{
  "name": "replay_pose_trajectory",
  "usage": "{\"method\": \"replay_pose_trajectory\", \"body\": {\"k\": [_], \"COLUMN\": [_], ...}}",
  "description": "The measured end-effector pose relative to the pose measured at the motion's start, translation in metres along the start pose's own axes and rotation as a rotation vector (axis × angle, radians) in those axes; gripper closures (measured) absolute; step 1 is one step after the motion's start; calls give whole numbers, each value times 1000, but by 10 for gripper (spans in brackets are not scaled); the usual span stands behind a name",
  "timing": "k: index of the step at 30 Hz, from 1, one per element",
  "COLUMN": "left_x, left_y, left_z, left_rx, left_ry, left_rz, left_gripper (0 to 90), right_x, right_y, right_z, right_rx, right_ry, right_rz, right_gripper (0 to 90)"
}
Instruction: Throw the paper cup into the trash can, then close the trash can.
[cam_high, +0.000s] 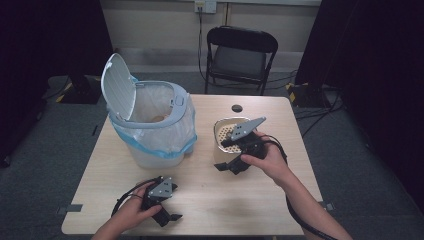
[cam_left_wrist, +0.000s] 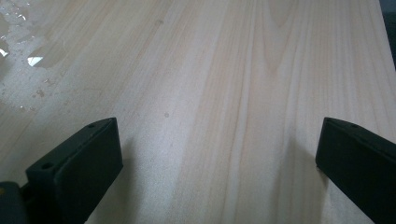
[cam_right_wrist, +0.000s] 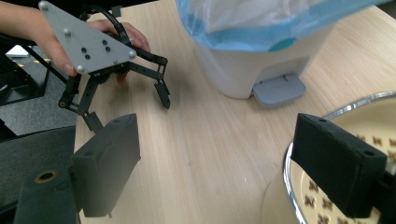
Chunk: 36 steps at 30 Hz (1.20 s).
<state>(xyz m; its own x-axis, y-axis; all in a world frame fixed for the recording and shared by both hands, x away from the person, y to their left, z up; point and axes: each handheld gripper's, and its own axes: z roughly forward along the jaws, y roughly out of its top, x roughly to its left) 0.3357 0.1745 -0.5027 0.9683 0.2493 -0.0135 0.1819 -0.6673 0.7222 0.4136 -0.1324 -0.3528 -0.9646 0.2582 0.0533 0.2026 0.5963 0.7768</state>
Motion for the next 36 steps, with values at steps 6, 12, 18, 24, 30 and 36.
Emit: {"method": "replay_pose_trajectory", "body": {"k": [6,12,18,24,30,36], "left_x": [0,0,0,0,0,0], "left_y": [0,0,0,0,0,0], "left_z": [0,0,0,0,0,0], "left_rx": [0,0,0,0,-1,-1], "left_ry": [-1,0,-1,0,0,0], "left_rz": [-2,-3,-3,-4,-5,-5], "left_gripper": [0,0,0,0,0,0], "right_x": [1,4,7,11,16,22], "right_y": [-14,-29,-43,-66,-88,-114], "right_z": [-5,-9,-5,2,10,23], "right_rx": [-17,-2,14,33,65,93], "right_ry": [-5,-11,-12,-17,-19,-34], "right_rz": [18,18,21,33,41,50], "right_gripper": [146,146,146,146,146,148]}}
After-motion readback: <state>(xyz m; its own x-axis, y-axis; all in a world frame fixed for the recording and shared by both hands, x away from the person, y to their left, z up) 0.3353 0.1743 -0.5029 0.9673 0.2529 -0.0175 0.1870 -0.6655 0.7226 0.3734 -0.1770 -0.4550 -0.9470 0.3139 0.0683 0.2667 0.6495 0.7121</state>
